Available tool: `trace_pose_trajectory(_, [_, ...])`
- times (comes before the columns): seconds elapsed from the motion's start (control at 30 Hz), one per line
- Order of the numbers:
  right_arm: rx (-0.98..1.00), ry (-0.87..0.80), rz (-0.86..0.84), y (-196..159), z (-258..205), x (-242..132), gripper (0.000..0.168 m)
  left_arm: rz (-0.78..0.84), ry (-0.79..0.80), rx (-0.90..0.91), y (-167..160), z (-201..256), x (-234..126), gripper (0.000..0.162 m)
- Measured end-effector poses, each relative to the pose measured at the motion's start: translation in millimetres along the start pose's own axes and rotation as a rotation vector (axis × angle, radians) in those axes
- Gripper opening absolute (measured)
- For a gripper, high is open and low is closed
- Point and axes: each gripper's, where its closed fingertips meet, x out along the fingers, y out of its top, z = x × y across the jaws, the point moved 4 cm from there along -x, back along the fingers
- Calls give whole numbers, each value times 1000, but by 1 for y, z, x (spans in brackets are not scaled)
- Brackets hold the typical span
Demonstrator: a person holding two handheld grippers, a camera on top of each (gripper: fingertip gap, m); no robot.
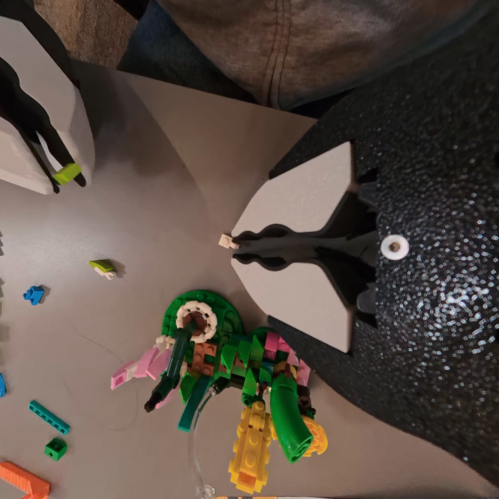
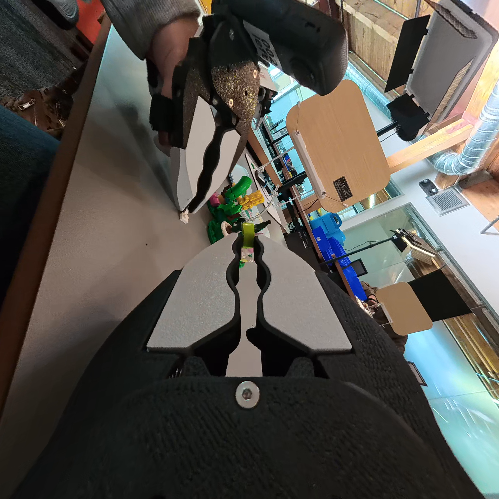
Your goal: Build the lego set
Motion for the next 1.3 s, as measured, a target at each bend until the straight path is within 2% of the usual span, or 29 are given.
trace_pose_trajectory(0.03, [-1,2,-1,0,0,0,6,2,-6,6,0,1,0,8])
trace_pose_trajectory(0.1, [0,7,-5,-1,-1,0,7,7,-22,7,1,2,2,3])
trace_pose_trajectory(0.27, [18,25,-26,-3,-2,2,7,16,-22,30,4,3,4,2])
trace_pose_trajectory(0.37, [-7,28,-60,-5,-3,4,7,57,66,123,12,5,4,2])
trace_pose_trajectory(0.47, [-110,20,-125,-9,-4,4,7,112,189,229,29,12,-1,2])
trace_pose_trajectory(0.67, [-287,8,-214,-6,-4,6,7,126,315,321,49,21,-4,1])
trace_pose_trajectory(0.9, [-485,-18,-268,-8,-10,8,7,147,333,374,51,23,6,1])
trace_pose_trajectory(1.13, [-457,16,-261,-11,-12,6,7,228,354,430,56,25,8,1])
trace_pose_trajectory(1.3, [-409,19,-251,-10,-10,4,7,298,409,558,56,29,7,1])
